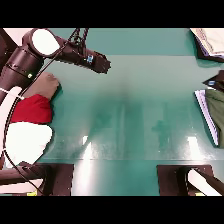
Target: Fold the shirts.
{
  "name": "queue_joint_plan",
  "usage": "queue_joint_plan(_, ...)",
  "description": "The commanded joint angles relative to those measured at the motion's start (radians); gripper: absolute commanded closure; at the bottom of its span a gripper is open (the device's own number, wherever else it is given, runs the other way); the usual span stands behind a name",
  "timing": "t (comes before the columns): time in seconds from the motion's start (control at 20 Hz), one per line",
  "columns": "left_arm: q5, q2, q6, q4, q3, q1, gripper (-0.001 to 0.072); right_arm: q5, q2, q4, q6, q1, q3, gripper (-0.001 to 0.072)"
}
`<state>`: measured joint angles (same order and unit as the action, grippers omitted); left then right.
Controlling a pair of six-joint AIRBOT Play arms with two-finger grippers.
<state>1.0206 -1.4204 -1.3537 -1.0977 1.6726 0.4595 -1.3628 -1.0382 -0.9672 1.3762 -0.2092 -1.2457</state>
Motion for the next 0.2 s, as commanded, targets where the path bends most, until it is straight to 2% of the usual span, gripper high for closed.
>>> queue_joint_plan(0.0,-0.051,0.0,0.0,0.001,0.0,0.0,0.0683,0.028,0.001,0.003,-0.001,0.117,0.0,0.0694)
queue_joint_plan(0.15,-0.073,0.0,0.0,0.001,0.0,0.0,0.0682,0.018,0.001,0.005,-0.001,0.126,0.0,0.0694)
